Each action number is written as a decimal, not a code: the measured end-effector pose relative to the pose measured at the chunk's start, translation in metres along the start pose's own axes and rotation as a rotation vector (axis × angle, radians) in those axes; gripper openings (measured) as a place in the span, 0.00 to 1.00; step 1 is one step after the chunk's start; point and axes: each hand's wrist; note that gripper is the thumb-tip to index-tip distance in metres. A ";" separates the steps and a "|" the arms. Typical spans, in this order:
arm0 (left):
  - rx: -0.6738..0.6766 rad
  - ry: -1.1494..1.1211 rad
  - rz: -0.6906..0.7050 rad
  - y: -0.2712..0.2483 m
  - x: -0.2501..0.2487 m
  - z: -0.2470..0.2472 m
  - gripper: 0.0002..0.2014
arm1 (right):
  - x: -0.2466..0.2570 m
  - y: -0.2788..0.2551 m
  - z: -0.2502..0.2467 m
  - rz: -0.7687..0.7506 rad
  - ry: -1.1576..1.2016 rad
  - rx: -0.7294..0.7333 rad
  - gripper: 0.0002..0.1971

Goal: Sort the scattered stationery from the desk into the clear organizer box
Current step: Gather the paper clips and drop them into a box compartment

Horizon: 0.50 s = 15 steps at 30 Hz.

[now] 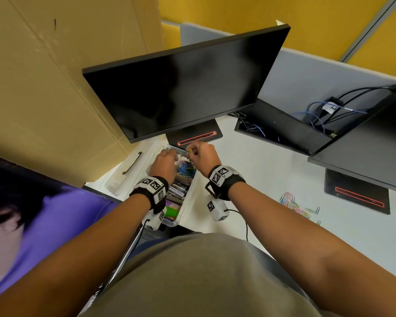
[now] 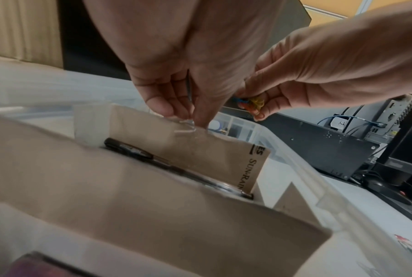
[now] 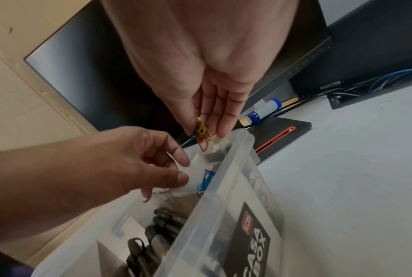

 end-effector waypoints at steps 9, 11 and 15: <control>-0.005 -0.050 -0.012 0.001 0.002 0.003 0.09 | 0.005 -0.008 0.024 -0.145 -0.354 0.039 0.05; -0.009 -0.055 -0.015 0.001 0.003 0.003 0.09 | 0.004 -0.009 0.027 -0.207 -0.456 0.045 0.04; 0.006 -0.051 -0.015 0.000 0.006 0.002 0.11 | 0.001 -0.013 0.030 -0.293 -0.589 0.083 0.08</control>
Point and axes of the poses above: each hand's wrist, its own y-axis towards the middle knuckle, its own z-axis out of the palm, x = y × z, and after that the axes turned 12 degrees about -y, right-handed
